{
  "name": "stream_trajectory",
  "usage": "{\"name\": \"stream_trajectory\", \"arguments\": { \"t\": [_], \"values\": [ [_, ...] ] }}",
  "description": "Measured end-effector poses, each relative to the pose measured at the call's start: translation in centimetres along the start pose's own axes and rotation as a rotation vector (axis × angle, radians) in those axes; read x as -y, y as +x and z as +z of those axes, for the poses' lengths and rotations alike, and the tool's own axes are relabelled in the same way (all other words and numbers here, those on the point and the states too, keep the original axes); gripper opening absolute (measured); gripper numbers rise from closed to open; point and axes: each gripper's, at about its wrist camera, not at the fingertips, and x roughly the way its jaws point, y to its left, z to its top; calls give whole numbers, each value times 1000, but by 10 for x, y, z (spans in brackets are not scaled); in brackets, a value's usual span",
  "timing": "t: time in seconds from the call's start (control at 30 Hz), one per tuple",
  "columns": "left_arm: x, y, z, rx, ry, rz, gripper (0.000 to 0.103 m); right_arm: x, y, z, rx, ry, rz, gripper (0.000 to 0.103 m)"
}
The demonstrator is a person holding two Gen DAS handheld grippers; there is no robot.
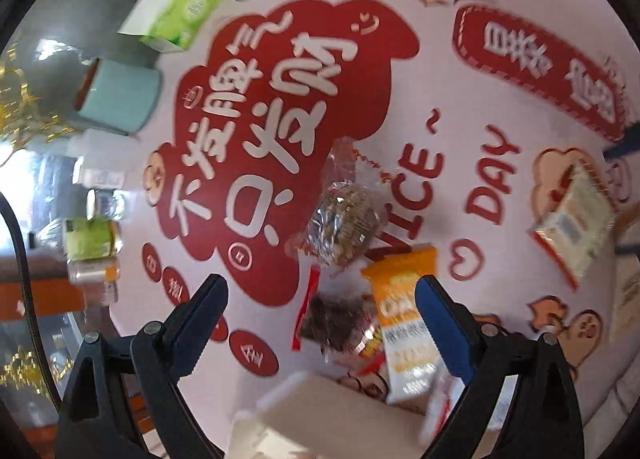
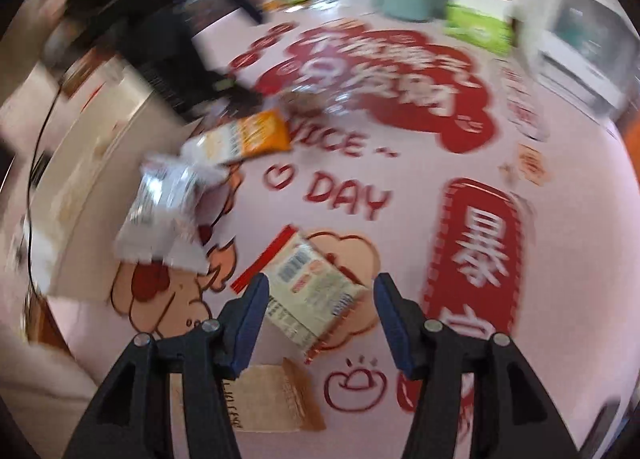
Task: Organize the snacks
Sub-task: 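Move both grippers back from the tray to the remaining snacks, then grasp the clear nut bag with the left gripper while the right grasps the white biscuit packet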
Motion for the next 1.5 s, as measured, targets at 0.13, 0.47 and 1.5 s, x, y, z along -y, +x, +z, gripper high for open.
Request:
{"name": "stream_trajectory", "arguments": {
  "t": [0.13,0.47,1.5],
  "values": [
    [-3,22,11,-10,30,-36,94,-7,17,5,-9,-151,40,55],
    [-13,52,34,-5,16,-162,94,-14,46,6,-73,-346,81,57],
    [-2,22,10,10,-158,-264,32,-3,28,-3,23,-70,-45,46]
  ]
}}
